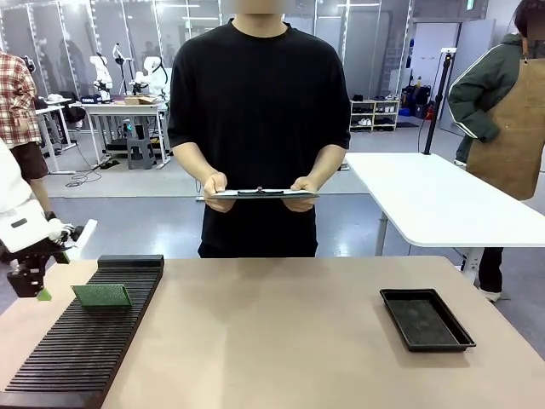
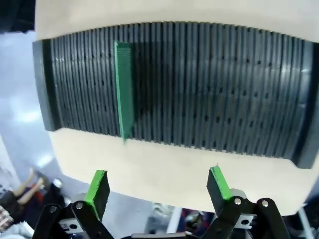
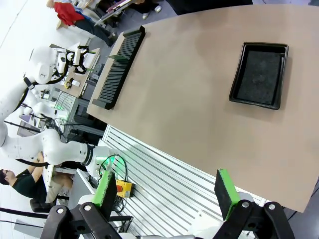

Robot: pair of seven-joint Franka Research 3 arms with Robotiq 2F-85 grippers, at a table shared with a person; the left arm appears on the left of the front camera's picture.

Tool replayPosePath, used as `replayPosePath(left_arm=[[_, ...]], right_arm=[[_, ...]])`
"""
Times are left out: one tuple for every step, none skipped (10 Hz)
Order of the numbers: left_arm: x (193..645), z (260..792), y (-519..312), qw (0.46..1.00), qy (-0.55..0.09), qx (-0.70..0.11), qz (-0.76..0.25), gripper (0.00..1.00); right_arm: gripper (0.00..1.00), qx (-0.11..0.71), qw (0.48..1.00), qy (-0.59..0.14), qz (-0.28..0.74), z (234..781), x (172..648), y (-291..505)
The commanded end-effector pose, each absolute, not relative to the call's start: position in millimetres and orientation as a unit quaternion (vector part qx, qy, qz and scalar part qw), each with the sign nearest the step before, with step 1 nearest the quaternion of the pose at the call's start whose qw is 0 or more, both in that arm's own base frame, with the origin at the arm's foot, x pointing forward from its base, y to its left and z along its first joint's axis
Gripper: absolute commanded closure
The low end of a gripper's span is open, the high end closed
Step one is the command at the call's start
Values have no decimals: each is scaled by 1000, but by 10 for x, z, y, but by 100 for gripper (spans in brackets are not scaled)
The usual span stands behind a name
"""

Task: Inspect the PCB.
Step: Pick up the Blank PCB and present it to the human.

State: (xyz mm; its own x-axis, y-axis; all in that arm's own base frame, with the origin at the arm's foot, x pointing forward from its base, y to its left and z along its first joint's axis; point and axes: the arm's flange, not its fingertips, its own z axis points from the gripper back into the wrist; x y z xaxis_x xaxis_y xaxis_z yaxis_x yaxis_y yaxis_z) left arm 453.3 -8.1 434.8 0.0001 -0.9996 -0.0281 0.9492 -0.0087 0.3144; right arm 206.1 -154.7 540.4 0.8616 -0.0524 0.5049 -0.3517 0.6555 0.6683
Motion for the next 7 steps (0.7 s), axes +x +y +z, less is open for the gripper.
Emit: replayPosePath(left_arm=[[4862, 4177, -73, 686, -123, 106, -709, 0], [5038, 3998, -79, 685, -116, 108, -711, 0], [5147, 3888, -67, 688, -119, 115, -706, 0], [5211, 3830, -41, 687, -126, 113, -707, 0], [5290, 3768, -1, 694, -112, 118, -702, 0], [5386, 3689, 47, 701, -111, 105, -697, 0], [5457, 3616, 51, 705, -106, 98, -694, 0]], right_arm=[[0, 409, 871, -254, 95, 5412, 2056, -1555], [0, 409, 871, -254, 95, 5412, 2056, -1555], [0, 409, 871, -254, 95, 5412, 2056, -1555], [0, 409, 871, -254, 95, 5412, 2056, -1555], [0, 409, 871, -254, 95, 5412, 2056, -1555], [0, 409, 871, -254, 95, 5412, 2056, -1555], [0, 409, 871, -254, 95, 5412, 2056, -1555]])
